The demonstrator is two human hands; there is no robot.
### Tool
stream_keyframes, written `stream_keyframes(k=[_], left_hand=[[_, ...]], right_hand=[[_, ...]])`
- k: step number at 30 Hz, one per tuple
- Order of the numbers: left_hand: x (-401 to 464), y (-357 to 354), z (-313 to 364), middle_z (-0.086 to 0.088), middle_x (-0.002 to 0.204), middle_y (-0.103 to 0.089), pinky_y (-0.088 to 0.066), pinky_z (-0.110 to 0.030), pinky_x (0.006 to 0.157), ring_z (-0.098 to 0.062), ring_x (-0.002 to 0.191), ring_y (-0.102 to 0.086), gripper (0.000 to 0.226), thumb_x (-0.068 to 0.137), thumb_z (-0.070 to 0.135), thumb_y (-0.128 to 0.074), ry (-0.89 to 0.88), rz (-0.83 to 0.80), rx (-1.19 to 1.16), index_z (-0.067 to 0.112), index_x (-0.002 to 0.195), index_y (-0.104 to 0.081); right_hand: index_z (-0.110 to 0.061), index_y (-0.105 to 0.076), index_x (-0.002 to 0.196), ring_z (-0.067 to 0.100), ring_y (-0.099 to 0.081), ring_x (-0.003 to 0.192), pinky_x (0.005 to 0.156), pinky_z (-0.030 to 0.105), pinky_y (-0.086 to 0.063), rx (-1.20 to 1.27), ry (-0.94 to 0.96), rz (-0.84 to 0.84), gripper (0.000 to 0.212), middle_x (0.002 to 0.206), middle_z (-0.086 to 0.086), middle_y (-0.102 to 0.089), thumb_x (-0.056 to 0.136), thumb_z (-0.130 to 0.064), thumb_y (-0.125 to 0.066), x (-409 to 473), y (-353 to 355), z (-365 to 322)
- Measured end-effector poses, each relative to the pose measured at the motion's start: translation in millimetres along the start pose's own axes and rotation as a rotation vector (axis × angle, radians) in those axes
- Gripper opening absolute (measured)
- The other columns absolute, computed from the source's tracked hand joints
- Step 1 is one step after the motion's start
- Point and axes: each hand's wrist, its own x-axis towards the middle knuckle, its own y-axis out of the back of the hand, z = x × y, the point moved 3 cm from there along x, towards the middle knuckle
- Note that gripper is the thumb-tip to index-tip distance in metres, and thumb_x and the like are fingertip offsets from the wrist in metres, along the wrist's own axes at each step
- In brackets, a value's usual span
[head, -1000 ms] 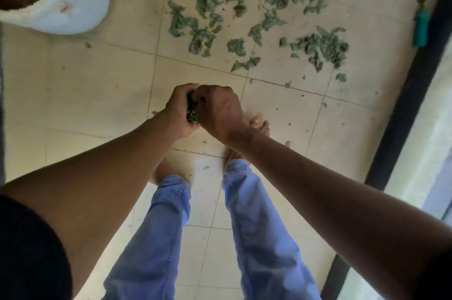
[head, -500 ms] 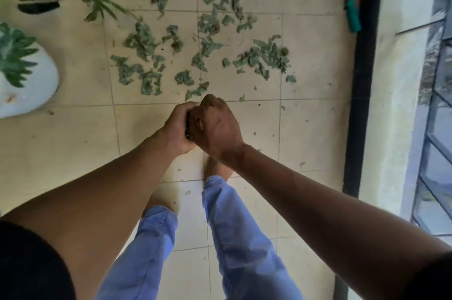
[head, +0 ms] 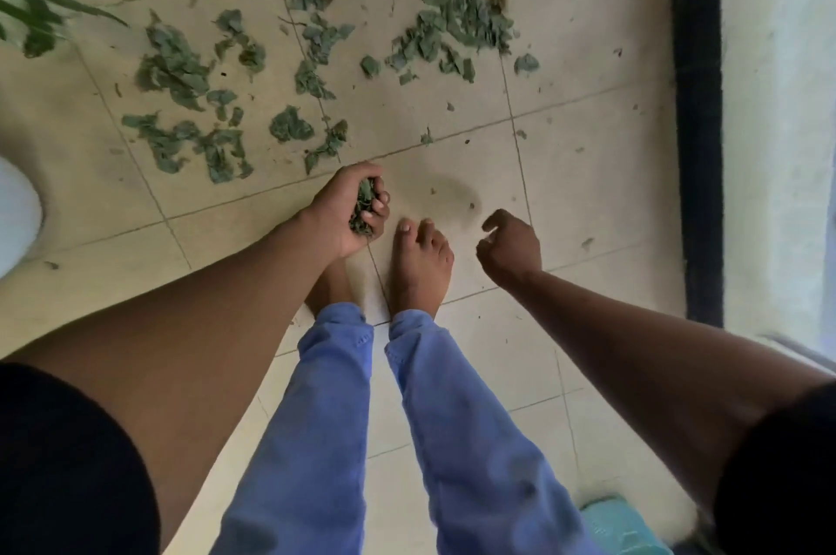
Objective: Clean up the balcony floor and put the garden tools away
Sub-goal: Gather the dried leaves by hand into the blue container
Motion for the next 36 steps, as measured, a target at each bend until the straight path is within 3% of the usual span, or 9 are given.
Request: stream_keyframes(k=[4, 9, 14, 17, 20, 23, 26, 32, 36], left_hand=[[42.0, 1.6, -13.2, 0.001, 0.06, -0.046, -0.027, -0.015, 0.034, -0.006, 0.043, -0.041, 0.037, 0.101, 0.027, -0.053, 0.051, 0.003, 0.066, 0.018, 0.066, -0.047], [75.0, 15.9, -21.6, 0.0, 0.062, -0.047, -0.028, -0.014, 0.035, -0.006, 0.046, -0.041, 0.036, 0.101, 0.028, -0.053, 0.089, 0.002, 0.133, 0.018, 0.066, -0.049], [83.6, 28.8, -23.5, 0.001, 0.063, -0.047, -0.029, -0.012, 0.035, -0.005, 0.046, -0.042, 0.036, 0.101, 0.03, -0.055, 0.124, 0.038, 0.215, 0.019, 0.067, -0.049], [79.4, 28.3, -22.2, 0.001, 0.065, -0.048, -0.033, -0.012, 0.035, -0.005, 0.049, -0.043, 0.035, 0.1, 0.031, -0.056, 0.149, 0.032, 0.223, 0.018, 0.068, -0.051], [70.3, 23.3, -18.3, 0.0, 0.067, -0.048, -0.036, -0.012, 0.037, -0.005, 0.051, -0.045, 0.034, 0.099, 0.03, -0.056, 0.168, 0.01, 0.221, 0.017, 0.068, -0.053], [53.9, 14.8, -12.9, 0.002, 0.068, -0.049, -0.039, -0.013, 0.042, -0.006, 0.051, -0.047, 0.034, 0.099, 0.029, -0.057, 0.136, 0.015, 0.212, 0.017, 0.067, -0.055], [31.8, 8.9, -4.6, 0.003, 0.071, -0.057, -0.046, -0.022, 0.063, -0.011, 0.062, -0.058, 0.032, 0.094, 0.026, -0.058, 0.074, 0.012, 0.21, 0.02, 0.063, -0.059], [-30.6, -11.3, 26.6, -0.002, 0.071, -0.065, -0.051, -0.029, 0.071, -0.019, 0.069, -0.067, 0.039, 0.096, 0.028, -0.051, 0.041, -0.064, 0.085, 0.017, 0.062, -0.067], [-64.1, -25.7, 56.7, -0.004, 0.079, -0.069, -0.054, -0.029, 0.073, -0.022, 0.08, -0.069, 0.033, 0.098, 0.039, -0.053, -0.008, -0.072, 0.071, 0.017, 0.081, -0.071]], right_hand=[[-0.014, -0.063, 0.112, 0.034, -0.064, 0.104, 0.074, 0.028, -0.038, 0.075, -0.181, 0.109, 0.023, 0.112, 0.013, -0.067, 0.091, -0.012, -0.055, 17.0, -38.5, 36.0], [-0.007, -0.052, 0.112, 0.039, -0.057, 0.092, 0.071, 0.033, -0.036, 0.137, -0.217, 0.207, 0.025, 0.115, 0.019, -0.053, 0.088, -0.009, -0.057, 34.6, -69.9, 46.5], [-0.009, -0.054, 0.098, 0.028, -0.047, 0.077, 0.055, 0.03, -0.026, 0.242, -0.193, 0.197, 0.019, 0.104, 0.017, -0.059, 0.08, -0.005, -0.056, 40.8, -75.4, 40.4], [-0.009, -0.055, 0.085, 0.03, -0.056, 0.076, 0.054, 0.034, -0.038, 0.388, -0.187, 0.209, 0.015, 0.088, 0.013, -0.064, 0.071, -0.009, -0.061, 38.1, -68.9, 27.1], [-0.013, -0.059, 0.078, 0.022, -0.06, 0.073, 0.066, 0.041, -0.051, 0.524, -0.026, 0.218, 0.015, 0.076, 0.003, -0.065, 0.065, -0.018, -0.066, 23.3, -51.8, -10.6], [-0.014, -0.061, 0.078, 0.017, -0.059, 0.069, 0.063, 0.035, -0.047, 0.592, 0.248, 0.194, 0.017, 0.074, -0.001, -0.064, 0.064, -0.02, -0.067, -7.4, -28.2, -63.6], [-0.013, -0.059, 0.08, 0.02, -0.056, 0.069, 0.059, 0.033, -0.041, 0.543, 0.457, 0.134, 0.017, 0.074, 0.003, -0.061, 0.065, -0.013, -0.067, -41.9, -12.1, -118.5], [-0.009, -0.06, 0.087, 0.027, -0.052, 0.07, 0.054, 0.033, -0.031, 0.179, 0.502, 0.178, 0.007, 0.079, 0.009, -0.059, 0.082, -0.011, -0.064, -69.9, 20.6, -180.8], [-0.009, -0.067, 0.081, 0.024, -0.05, 0.071, 0.053, 0.03, -0.033, 0.078, 0.641, 0.2, 0.007, 0.083, 0.006, -0.054, 0.081, -0.013, -0.061, -84.7, 62.6, -210.9]])
